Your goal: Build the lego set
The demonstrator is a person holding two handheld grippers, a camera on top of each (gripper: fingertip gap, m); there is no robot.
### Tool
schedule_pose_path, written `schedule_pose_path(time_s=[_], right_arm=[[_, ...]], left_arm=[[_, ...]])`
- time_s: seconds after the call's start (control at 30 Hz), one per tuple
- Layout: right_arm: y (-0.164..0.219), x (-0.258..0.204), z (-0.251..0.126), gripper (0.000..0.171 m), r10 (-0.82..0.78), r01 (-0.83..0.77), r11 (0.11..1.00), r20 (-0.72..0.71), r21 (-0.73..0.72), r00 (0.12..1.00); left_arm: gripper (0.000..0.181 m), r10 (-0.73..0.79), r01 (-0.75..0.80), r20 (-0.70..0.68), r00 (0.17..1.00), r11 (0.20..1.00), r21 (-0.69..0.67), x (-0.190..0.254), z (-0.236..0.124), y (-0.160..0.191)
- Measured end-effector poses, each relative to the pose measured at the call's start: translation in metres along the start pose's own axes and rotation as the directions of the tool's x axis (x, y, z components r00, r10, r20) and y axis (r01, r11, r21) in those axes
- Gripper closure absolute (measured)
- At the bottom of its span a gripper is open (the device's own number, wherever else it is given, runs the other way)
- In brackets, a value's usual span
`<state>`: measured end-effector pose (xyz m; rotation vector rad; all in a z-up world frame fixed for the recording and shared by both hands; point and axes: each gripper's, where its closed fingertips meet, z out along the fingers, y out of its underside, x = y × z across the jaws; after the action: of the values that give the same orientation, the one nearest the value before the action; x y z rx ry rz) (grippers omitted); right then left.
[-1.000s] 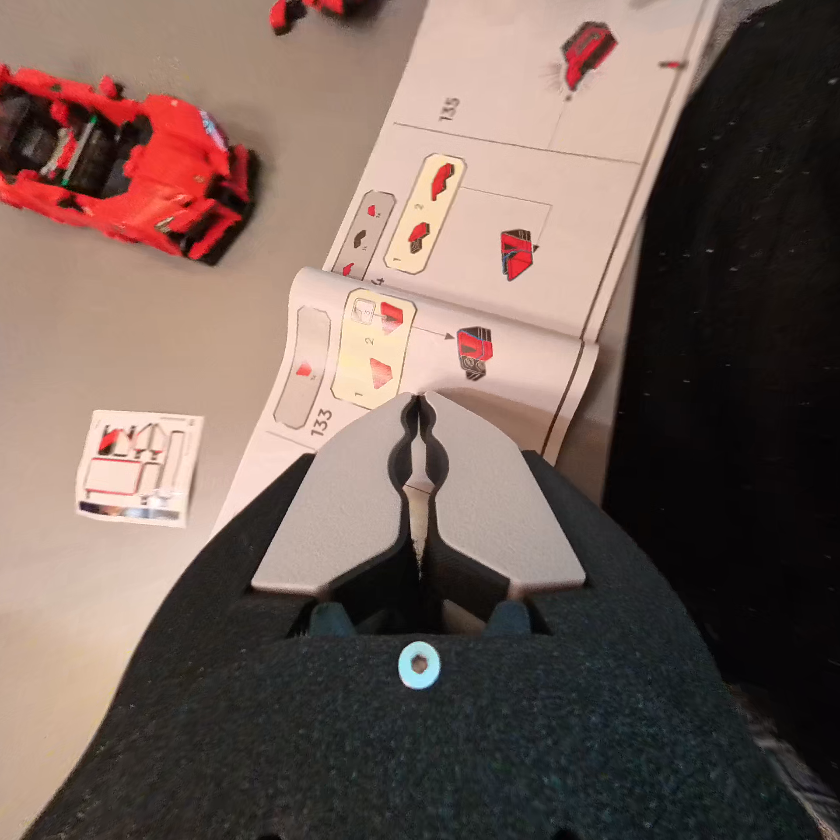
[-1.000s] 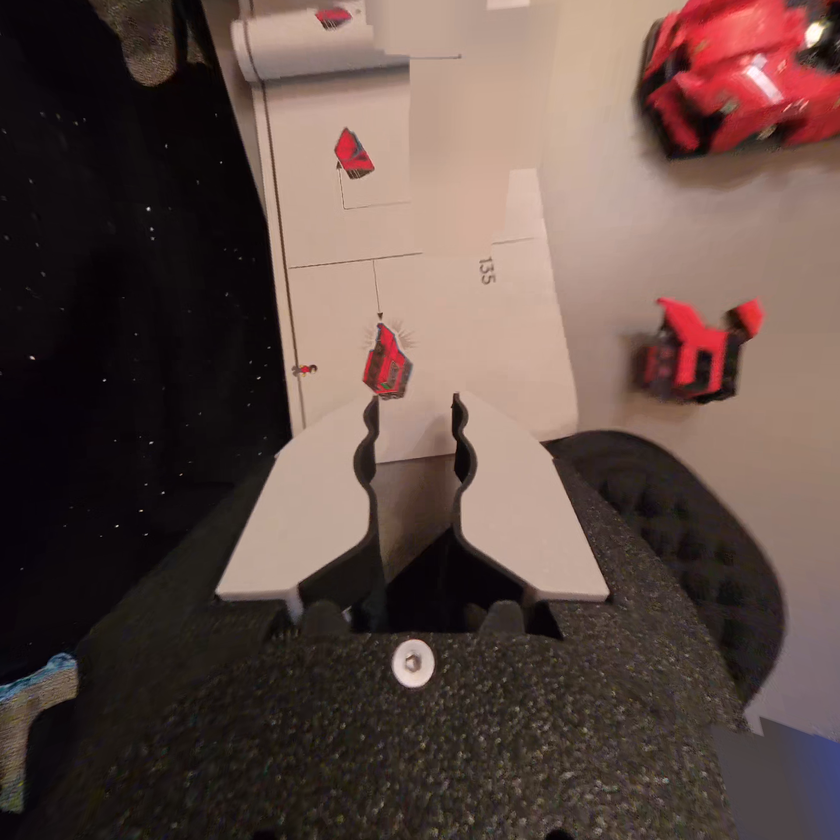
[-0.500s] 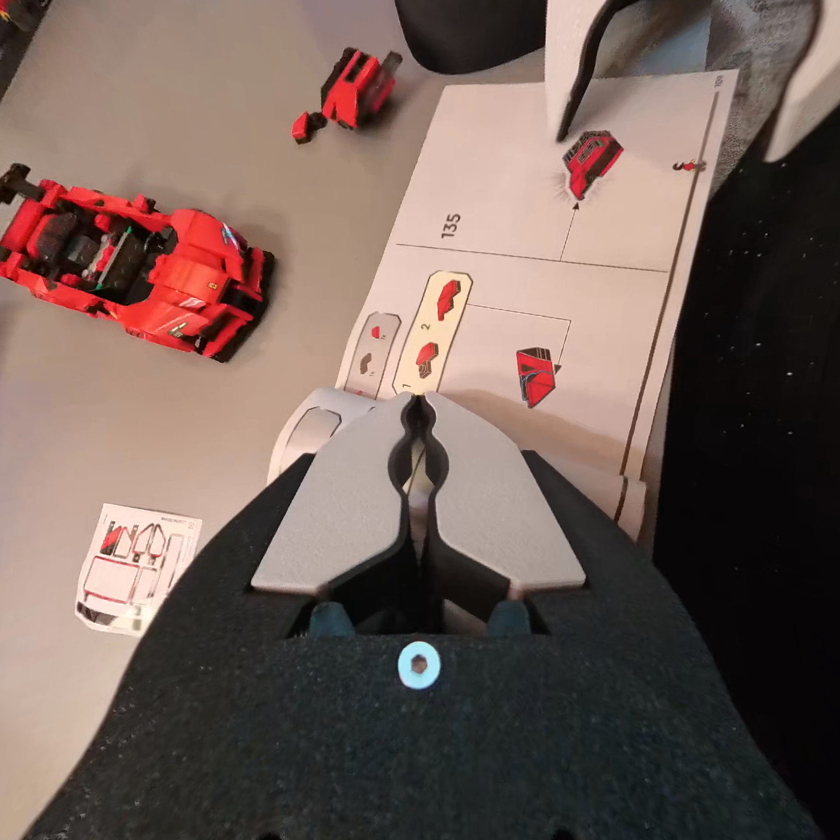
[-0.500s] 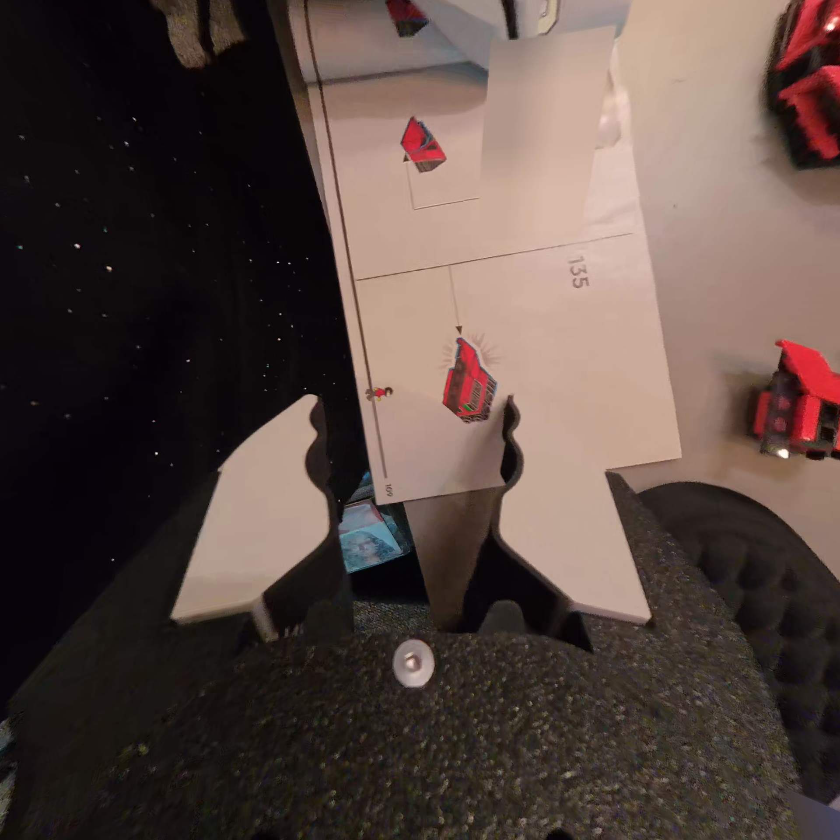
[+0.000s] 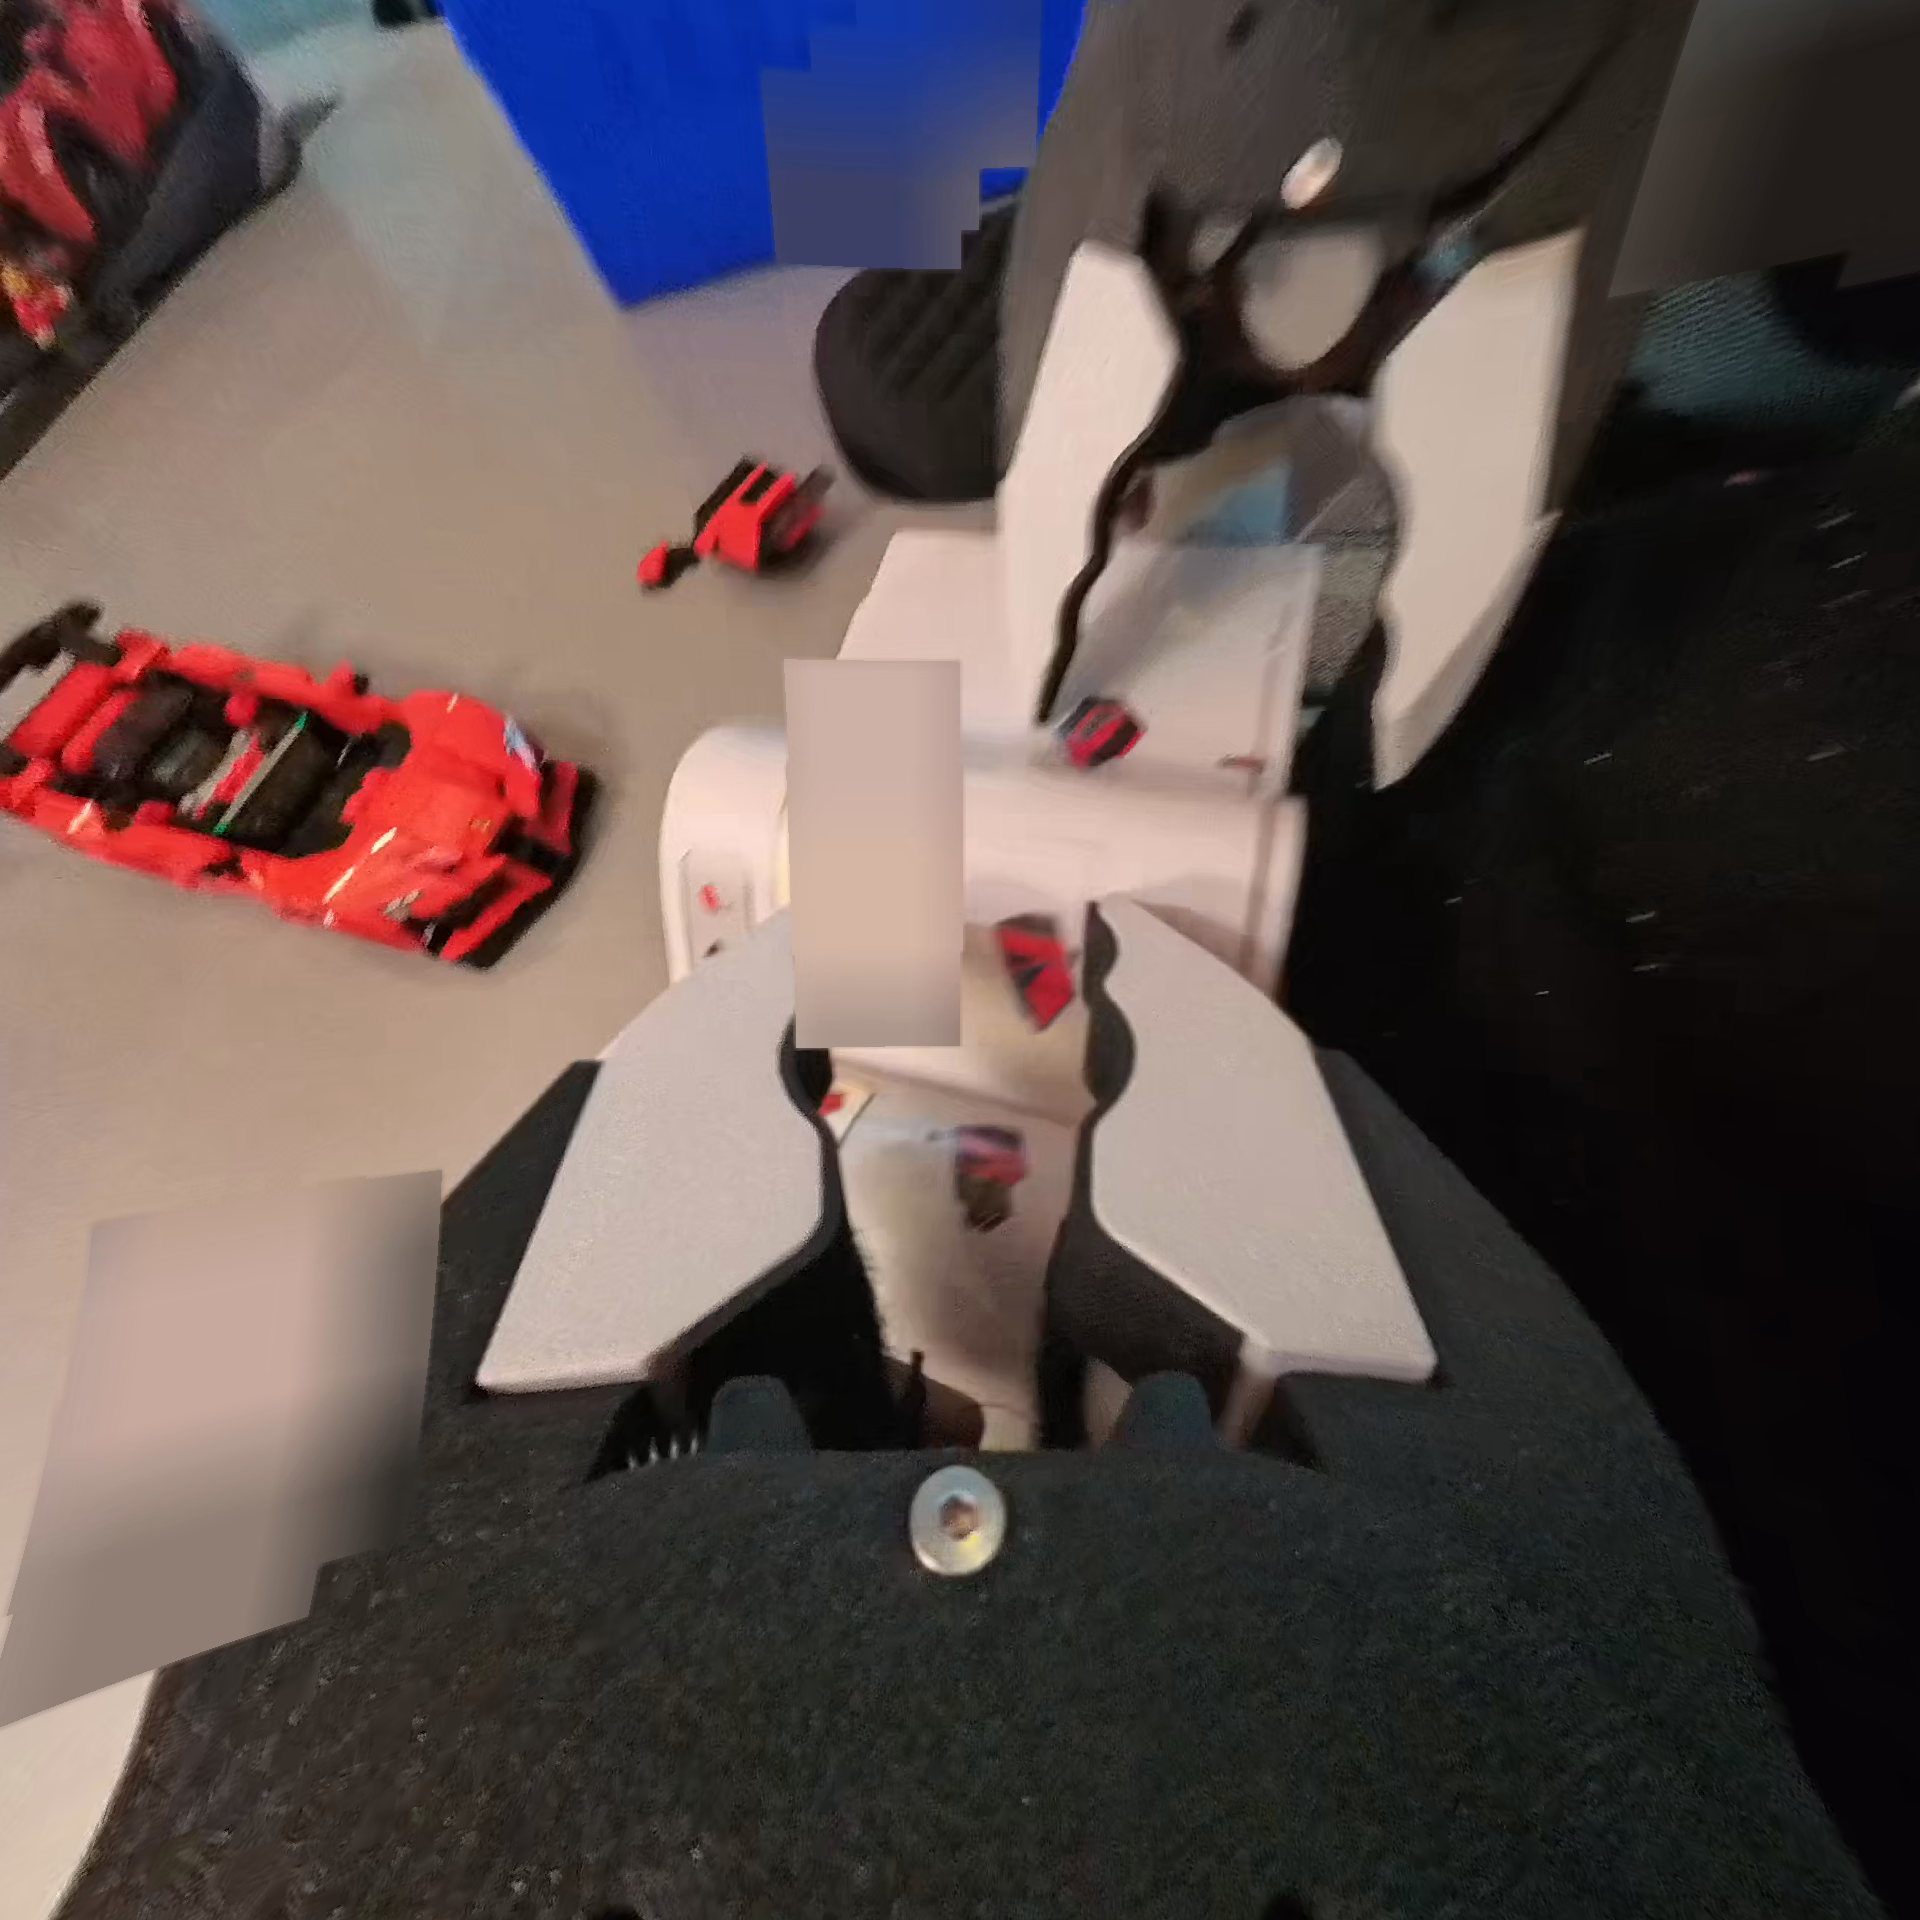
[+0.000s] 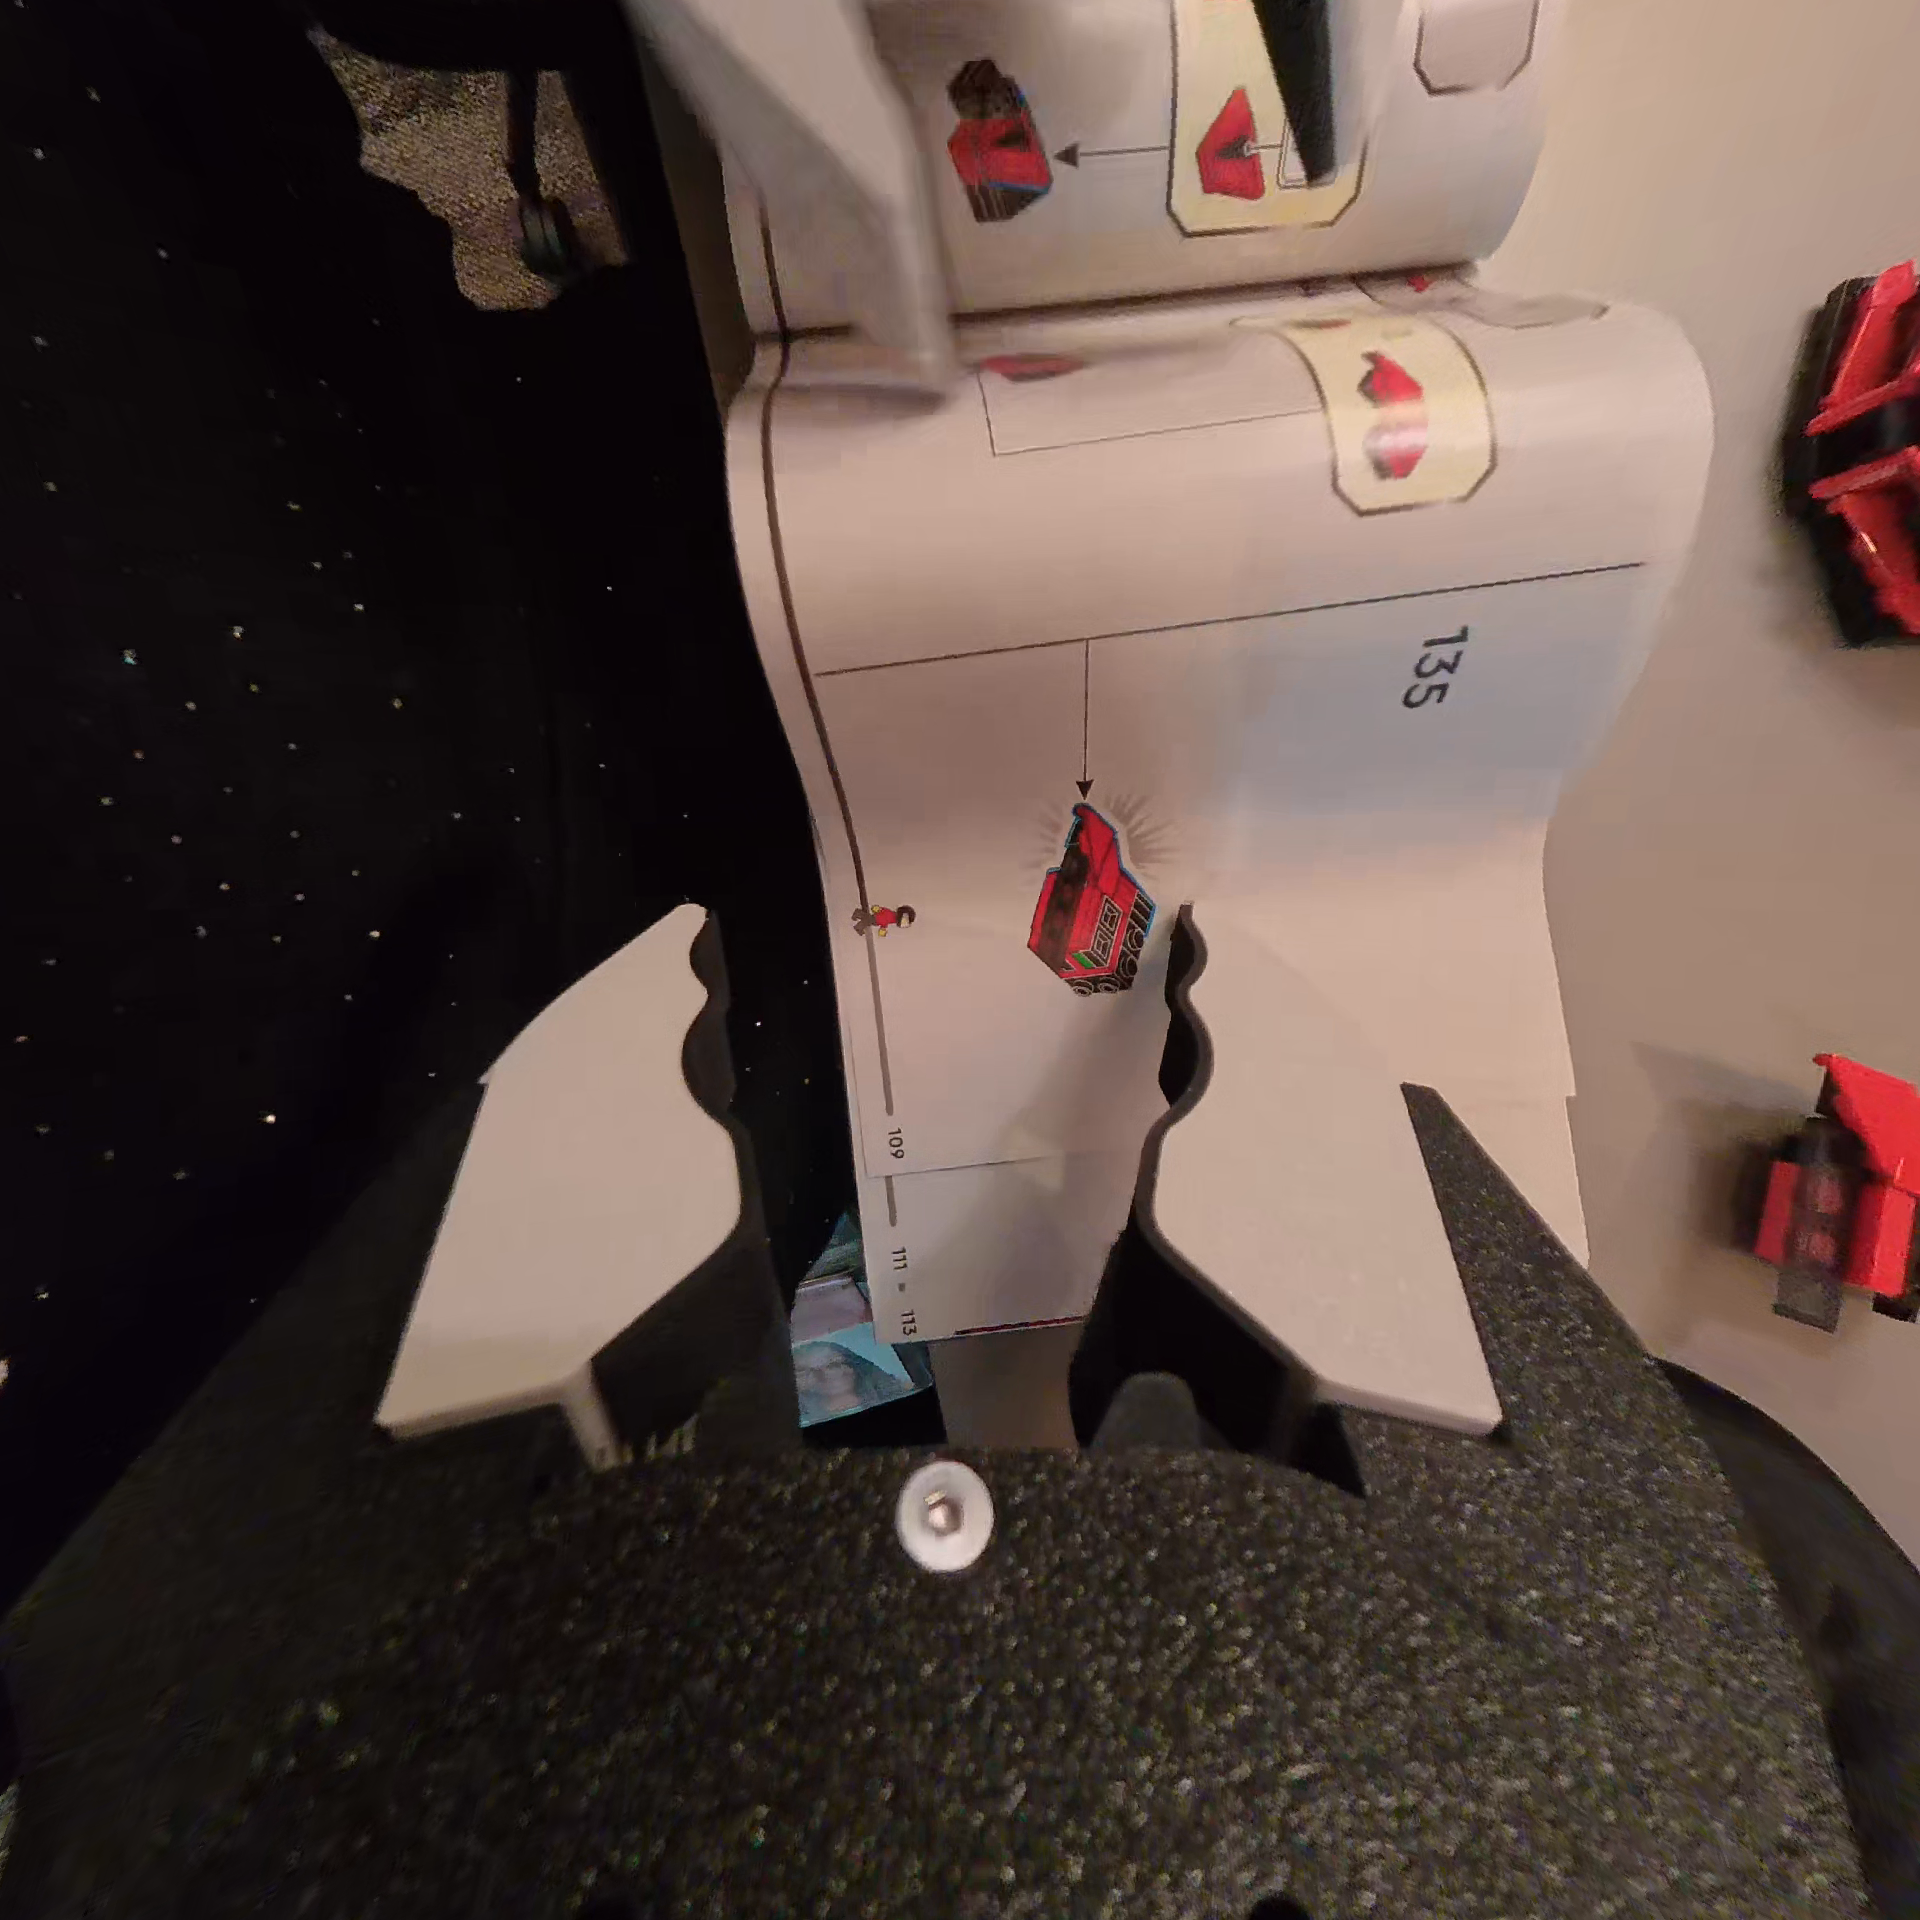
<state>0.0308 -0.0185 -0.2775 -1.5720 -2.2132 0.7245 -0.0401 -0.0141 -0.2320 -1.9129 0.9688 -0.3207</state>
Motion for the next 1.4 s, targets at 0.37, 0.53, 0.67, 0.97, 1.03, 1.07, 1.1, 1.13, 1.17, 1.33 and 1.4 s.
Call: schedule_pose_path(time_s=[0.37,0.53,0.67,0.97,1.03,1.07,1.1,1.13,1.17,1.33,1.4], right_arm=[[-0.001,0.0,0.0,0.089,0.006,-0.006,1.0,0.014,0.015,1.0],[-0.027,0.002,-0.022,0.093,-0.015,0.013,0.986,0.012,0.164,1.0],[-0.061,0.036,-0.083,0.138,0.084,0.006,0.901,-0.188,0.435,0.979],[-0.078,0.039,0.01,0.171,-0.085,0.087,0.995,-0.04,0.049,0.996],[-0.088,0.042,0.036,0.171,-0.108,0.108,0.994,0.012,-0.02,0.994],[-0.093,0.042,0.045,0.171,-0.12,0.121,0.992,0.037,-0.04,0.992],[-0.097,0.041,0.052,0.171,-0.129,0.132,0.99,0.054,-0.046,0.99],[-0.103,0.039,0.056,0.171,-0.136,0.138,0.99,0.07,-0.027,0.988],[-0.109,0.035,0.059,0.171,-0.137,0.138,0.99,0.095,0.0,0.986],[-0.172,0.036,0.076,0.171,-0.172,0.14,0.965,0.134,0.222,0.976],[-0.205,0.049,0.082,0.171,-0.161,0.123,0.946,0.105,0.301,0.981]], left_arm=[[0.139,0.365,-0.354,0.079,0.928,0.928,-0.119,0.031,0.011,-0.018],[0.181,0.528,-0.475,0.3,0.794,0.848,-0.234,0.002,-0.005,-0.02],[0.181,0.254,-0.261,0.432,0.866,0.964,-0.044,-0.023,-0.027,-0.016],[0.181,-0.757,0.594,0.077,0.649,0.567,0.57,-0.049,-0.104,0.029],[0.181,-0.858,0.676,-0.068,0.509,0.35,0.649,-0.054,-0.12,0.039],[0.181,-0.889,0.705,-0.13,0.439,0.251,0.664,-0.057,-0.126,0.047],[0.181,-0.902,0.715,-0.176,0.394,0.18,0.676,-0.059,-0.131,0.055],[0.181,-0.917,0.721,-0.191,0.35,0.133,0.68,-0.061,-0.134,0.065],[0.181,-0.924,0.72,-0.216,0.314,0.083,0.689,-0.062,-0.136,0.072],[0.181,-0.905,0.684,-0.299,0.303,-0.012,0.73,-0.064,-0.148,0.072],[0.178,-0.895,0.665,-0.295,0.333,0.001,0.747,-0.061,-0.154,0.068]])
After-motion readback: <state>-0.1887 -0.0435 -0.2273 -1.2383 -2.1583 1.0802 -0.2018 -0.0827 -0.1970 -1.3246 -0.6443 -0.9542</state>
